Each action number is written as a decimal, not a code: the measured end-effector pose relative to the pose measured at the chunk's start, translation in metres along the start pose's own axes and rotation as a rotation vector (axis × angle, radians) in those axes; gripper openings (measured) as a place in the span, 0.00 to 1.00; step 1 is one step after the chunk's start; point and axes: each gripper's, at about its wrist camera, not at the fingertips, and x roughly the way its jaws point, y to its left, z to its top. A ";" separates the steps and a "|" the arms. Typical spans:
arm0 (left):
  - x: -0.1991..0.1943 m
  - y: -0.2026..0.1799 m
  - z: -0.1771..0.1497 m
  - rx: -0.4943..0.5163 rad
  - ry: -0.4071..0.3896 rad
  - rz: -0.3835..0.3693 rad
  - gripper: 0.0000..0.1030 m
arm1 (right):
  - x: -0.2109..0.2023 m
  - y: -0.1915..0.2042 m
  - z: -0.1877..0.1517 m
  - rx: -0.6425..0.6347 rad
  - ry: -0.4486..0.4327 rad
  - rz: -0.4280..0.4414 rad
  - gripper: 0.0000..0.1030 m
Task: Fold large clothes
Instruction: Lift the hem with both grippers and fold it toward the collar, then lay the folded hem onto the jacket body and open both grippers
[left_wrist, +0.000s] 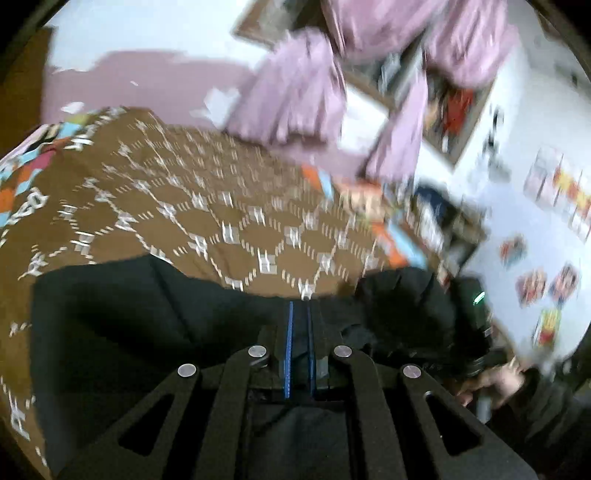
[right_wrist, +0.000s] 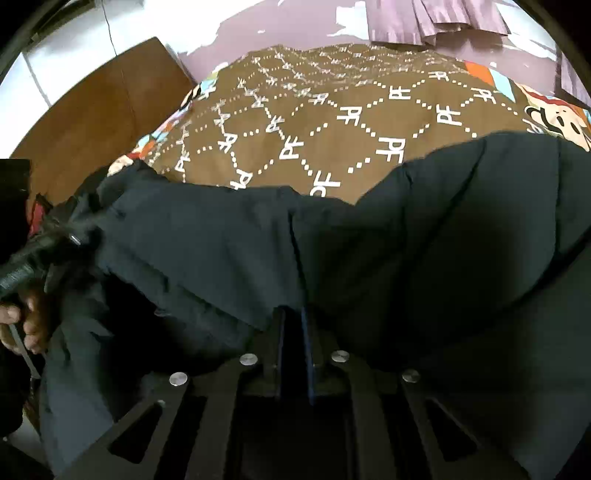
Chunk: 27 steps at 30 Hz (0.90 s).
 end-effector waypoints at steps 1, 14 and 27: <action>0.010 -0.001 -0.001 0.016 0.044 0.015 0.04 | 0.004 0.000 -0.001 -0.004 0.015 -0.003 0.09; 0.074 0.015 -0.048 0.067 0.290 0.115 0.01 | -0.034 0.016 0.001 -0.009 -0.159 0.038 0.09; 0.065 0.027 -0.052 0.015 0.245 0.037 0.01 | 0.037 0.047 0.019 -0.165 0.077 -0.020 0.05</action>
